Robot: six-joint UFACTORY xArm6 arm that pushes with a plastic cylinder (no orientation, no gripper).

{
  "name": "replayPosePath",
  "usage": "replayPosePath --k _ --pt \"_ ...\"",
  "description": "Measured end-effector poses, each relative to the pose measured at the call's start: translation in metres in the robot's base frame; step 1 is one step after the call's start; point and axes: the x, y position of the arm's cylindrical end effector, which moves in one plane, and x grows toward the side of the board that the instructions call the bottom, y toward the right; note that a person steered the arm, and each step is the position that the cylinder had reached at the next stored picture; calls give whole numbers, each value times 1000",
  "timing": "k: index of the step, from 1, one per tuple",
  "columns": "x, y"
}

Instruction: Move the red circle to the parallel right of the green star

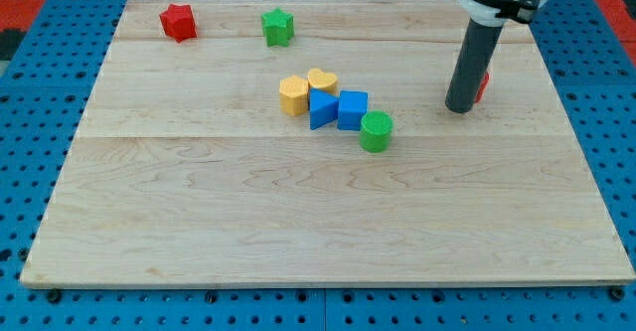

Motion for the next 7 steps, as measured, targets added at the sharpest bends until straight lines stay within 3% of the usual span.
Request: replayPosePath --k 1,3,5,7 --pt "0 19" --pt "-65 20" --pt "-76 41" --pt "-124 26"
